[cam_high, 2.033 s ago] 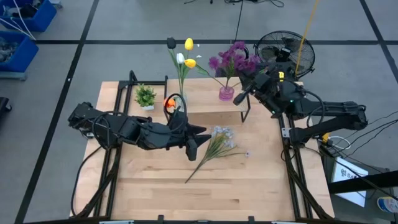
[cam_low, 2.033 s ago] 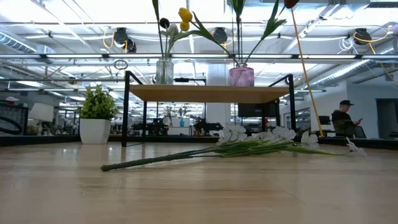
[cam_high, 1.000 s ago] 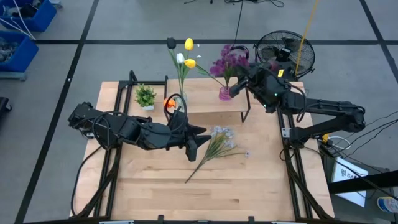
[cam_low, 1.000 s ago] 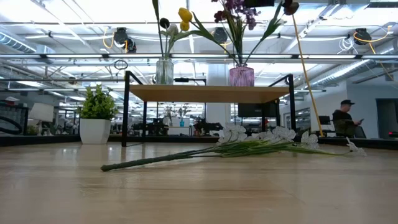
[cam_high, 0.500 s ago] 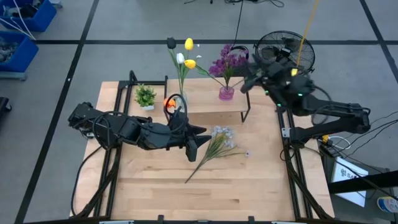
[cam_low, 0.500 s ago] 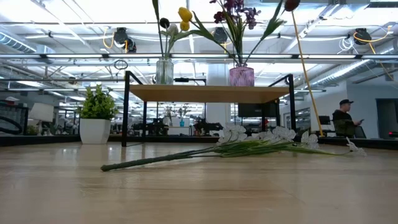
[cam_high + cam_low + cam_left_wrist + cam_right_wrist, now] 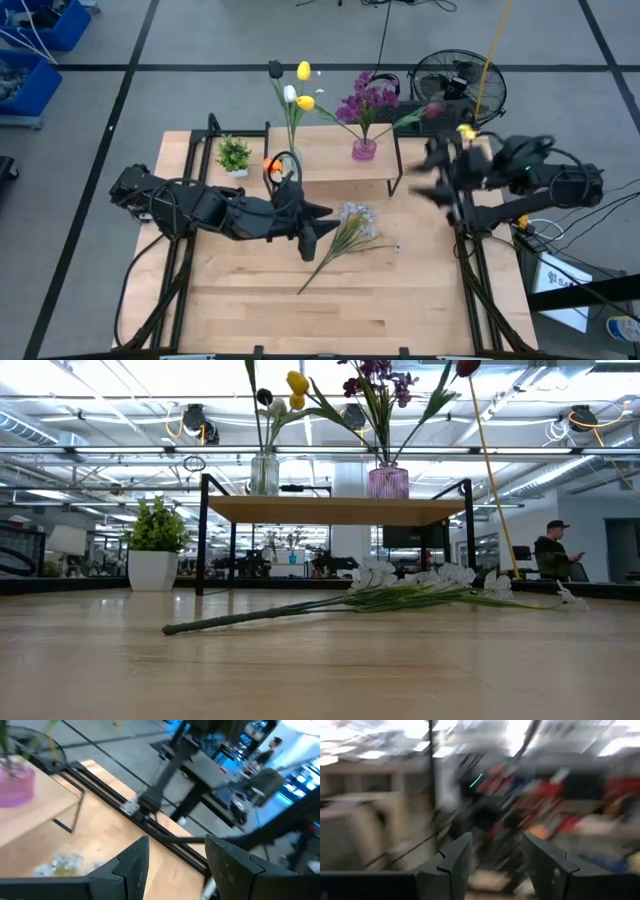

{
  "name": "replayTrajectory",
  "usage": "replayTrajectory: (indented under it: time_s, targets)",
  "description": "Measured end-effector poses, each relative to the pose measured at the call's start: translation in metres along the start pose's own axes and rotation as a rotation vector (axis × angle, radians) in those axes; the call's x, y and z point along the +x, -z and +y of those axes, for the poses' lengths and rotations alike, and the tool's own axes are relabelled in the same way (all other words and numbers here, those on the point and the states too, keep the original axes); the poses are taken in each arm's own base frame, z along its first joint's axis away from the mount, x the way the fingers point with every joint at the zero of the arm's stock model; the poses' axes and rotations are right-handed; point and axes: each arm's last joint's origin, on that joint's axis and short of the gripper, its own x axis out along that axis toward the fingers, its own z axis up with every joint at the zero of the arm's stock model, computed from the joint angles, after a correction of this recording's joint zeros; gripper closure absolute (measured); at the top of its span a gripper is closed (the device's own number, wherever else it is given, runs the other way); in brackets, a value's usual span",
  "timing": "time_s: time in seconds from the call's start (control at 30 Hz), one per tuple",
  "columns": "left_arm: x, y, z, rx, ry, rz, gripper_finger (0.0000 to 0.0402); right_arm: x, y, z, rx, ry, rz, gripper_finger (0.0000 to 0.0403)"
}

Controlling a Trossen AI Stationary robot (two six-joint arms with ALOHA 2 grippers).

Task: Pick and place flowers into a vace then onto a shelf
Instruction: Put the white orchid into the purple vase

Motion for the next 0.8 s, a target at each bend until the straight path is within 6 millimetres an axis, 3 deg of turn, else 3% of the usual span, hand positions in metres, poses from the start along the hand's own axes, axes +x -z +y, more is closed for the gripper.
replayTrajectory:
  time_s: [0.17,0.37,0.53,0.8]
  targets:
    - [0.009,0.01,-0.002,-0.014,0.07,0.097,0.0204,-0.005,0.033,0.018,0.213,-0.133,0.365,0.0238]
    - [0.059,0.053,0.007,-0.062,-0.008,0.268,0.0204,-0.017,0.064,0.03,0.349,-0.121,0.724,0.024]
    - [0.11,0.1,0.04,-0.024,-0.236,0.409,0.0204,-0.019,0.07,0.035,0.379,-0.123,0.793,0.0242]
    - [0.178,0.171,0.111,-0.018,-0.548,0.631,0.0204,-0.021,0.071,0.038,0.377,-0.138,0.817,0.0243]
